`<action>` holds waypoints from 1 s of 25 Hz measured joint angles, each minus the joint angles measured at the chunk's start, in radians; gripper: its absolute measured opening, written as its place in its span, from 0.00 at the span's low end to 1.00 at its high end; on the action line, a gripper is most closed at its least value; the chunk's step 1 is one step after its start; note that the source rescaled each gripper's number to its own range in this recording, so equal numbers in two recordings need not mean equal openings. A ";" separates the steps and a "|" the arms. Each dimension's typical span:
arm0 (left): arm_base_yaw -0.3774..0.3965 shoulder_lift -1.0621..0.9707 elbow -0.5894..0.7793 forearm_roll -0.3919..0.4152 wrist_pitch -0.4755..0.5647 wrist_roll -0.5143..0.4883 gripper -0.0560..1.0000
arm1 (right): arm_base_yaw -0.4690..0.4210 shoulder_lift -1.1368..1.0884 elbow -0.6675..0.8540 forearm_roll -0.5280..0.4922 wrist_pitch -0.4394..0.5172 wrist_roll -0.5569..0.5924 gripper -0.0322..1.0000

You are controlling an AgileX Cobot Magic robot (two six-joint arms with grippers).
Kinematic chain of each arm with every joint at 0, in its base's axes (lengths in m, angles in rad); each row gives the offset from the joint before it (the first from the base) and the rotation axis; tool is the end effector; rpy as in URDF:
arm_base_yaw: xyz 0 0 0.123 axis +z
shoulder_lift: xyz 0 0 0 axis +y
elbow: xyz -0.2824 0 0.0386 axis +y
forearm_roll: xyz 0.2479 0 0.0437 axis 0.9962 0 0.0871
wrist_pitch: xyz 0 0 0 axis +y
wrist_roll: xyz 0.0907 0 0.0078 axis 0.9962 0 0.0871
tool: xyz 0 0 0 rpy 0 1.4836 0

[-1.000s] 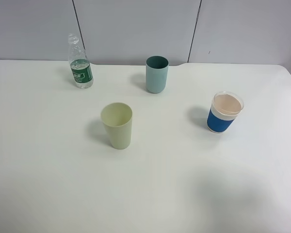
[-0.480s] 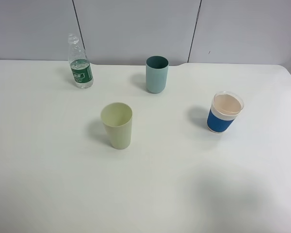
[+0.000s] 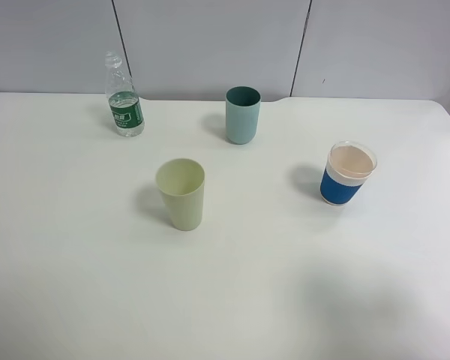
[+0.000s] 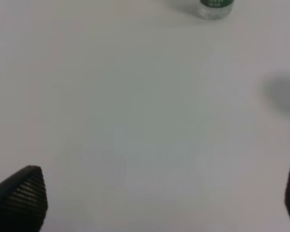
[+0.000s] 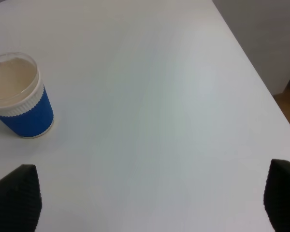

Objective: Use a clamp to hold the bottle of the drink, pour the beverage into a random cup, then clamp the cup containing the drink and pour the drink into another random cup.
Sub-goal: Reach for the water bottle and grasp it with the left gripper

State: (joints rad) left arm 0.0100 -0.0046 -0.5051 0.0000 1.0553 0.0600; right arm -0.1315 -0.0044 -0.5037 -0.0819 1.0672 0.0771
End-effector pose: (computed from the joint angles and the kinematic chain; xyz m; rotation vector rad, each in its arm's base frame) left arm -0.0059 -0.0001 0.2790 0.0507 2.0288 0.0441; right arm -0.0072 -0.0056 0.2779 0.2171 2.0310 -0.1320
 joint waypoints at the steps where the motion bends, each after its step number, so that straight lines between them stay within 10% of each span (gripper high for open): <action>1: 0.000 0.000 0.000 0.000 0.000 0.000 1.00 | 0.000 0.000 0.000 0.000 0.000 0.000 1.00; 25: 0.000 0.037 -0.007 -0.006 -0.010 -0.017 1.00 | 0.000 0.000 0.000 0.000 0.000 0.000 1.00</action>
State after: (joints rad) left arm 0.0100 0.0327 -0.5116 -0.0060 1.0449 0.0432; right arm -0.1315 -0.0044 -0.5037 -0.0819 1.0672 0.0771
